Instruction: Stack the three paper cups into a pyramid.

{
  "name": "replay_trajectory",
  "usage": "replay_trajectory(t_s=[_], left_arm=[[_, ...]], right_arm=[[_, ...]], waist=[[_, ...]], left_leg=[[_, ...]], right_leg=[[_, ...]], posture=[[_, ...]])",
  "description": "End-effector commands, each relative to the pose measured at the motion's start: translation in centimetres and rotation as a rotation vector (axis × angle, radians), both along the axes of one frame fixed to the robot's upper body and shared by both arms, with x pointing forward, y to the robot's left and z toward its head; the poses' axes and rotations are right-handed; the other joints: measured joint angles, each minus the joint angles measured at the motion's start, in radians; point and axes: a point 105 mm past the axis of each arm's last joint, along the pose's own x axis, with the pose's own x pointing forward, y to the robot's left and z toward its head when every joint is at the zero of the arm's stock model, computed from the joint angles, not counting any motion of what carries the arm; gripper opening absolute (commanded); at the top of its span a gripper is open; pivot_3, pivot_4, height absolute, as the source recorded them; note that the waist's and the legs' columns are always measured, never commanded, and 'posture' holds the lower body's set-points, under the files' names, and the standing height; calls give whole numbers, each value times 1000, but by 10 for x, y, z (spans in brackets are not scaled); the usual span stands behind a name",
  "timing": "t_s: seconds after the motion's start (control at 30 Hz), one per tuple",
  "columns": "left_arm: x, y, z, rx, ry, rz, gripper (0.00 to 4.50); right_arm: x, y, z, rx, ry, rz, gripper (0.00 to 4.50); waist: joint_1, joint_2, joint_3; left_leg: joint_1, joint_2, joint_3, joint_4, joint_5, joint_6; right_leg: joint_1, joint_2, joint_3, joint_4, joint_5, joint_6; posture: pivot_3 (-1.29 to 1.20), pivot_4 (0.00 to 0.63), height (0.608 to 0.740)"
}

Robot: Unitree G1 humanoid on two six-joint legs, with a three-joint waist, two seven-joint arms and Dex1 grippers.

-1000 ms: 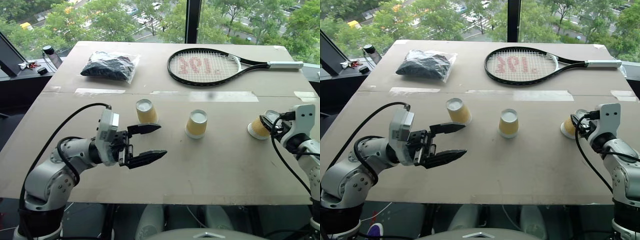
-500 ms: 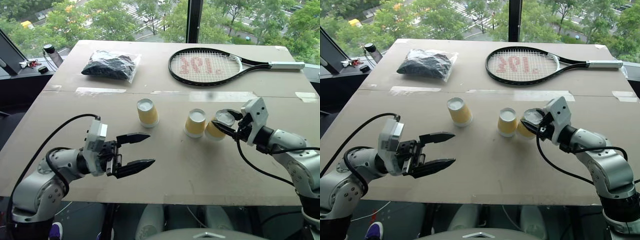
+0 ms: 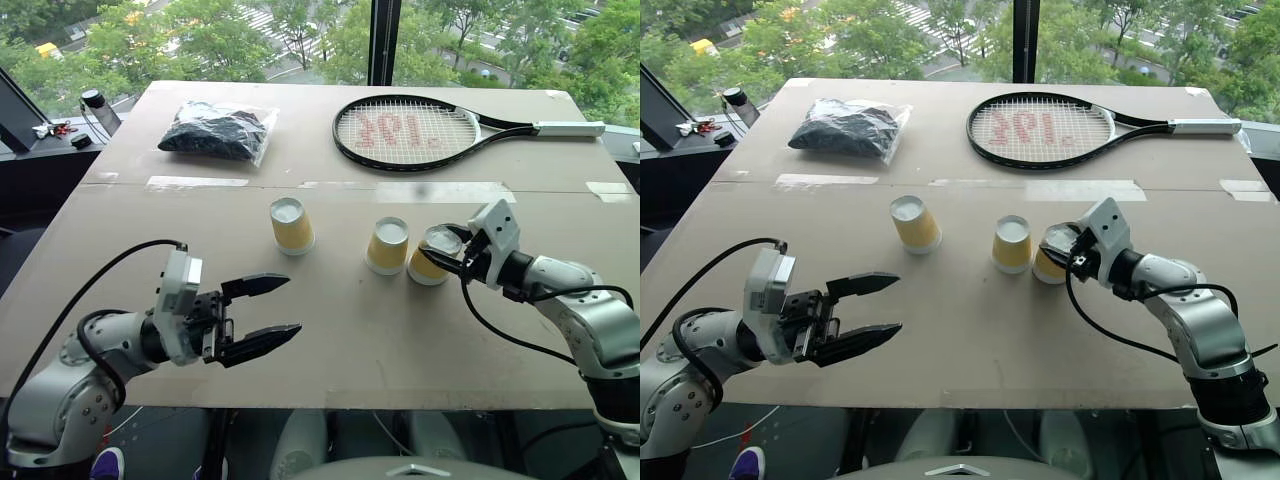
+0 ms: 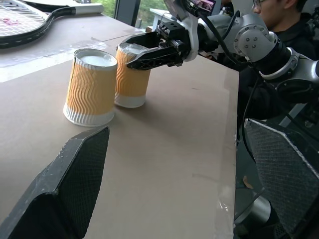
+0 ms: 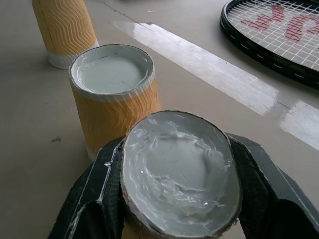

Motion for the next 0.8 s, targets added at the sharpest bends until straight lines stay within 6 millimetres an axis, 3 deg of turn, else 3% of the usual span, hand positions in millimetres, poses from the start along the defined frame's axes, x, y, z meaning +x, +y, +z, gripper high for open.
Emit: replay_trajectory(t_s=[0.03,0.27,0.3,0.37,0.43,0.57,0.8], left_arm=[[-7,2,12,-8,-56,-16,4500],[-8,13,14,-6,-71,0,4500],[-7,13,14,-6,-71,3,4500],[-5,14,12,-6,-67,17,4500],[-2,16,10,-3,-60,40,4500],[17,27,5,1,-67,171,4500],[61,37,1,49,-84,312,4500]], right_arm=[[3,4,10,-15,-66,27,2085],[4,9,5,-43,-63,64,2085],[4,9,4,-46,-61,68,3139],[4,8,5,-45,-62,78,4052],[3,7,7,-41,-72,81,4474],[-6,3,27,-2,-144,121,4474],[-50,-9,66,117,-281,260,4474]], waist=[[0,0,0],[-1,0,0],[-1,0,0],[-1,0,0],[-1,0,0],[1,0,1],[11,-1,2]], left_leg=[[0,0,0,0,0,0],[0,0,0,0,0,0],[0,0,0,0,0,0],[0,0,0,0,0,0],[0,0,0,0,0,0],[0,0,0,0,0,0],[0,0,-2,0,0,0]], right_leg=[[0,0,0,0,0,0],[0,-2,0,0,0,0],[0,-2,0,0,0,0],[0,-2,0,0,0,0],[0,-2,0,0,0,0],[0,-3,0,0,0,0],[1,-1,-2,0,0,0]], posture=[[0,150,740],[0,150,740],[0,150,740],[0,150,740],[0,150,740],[0,150,740],[0,150,740]])
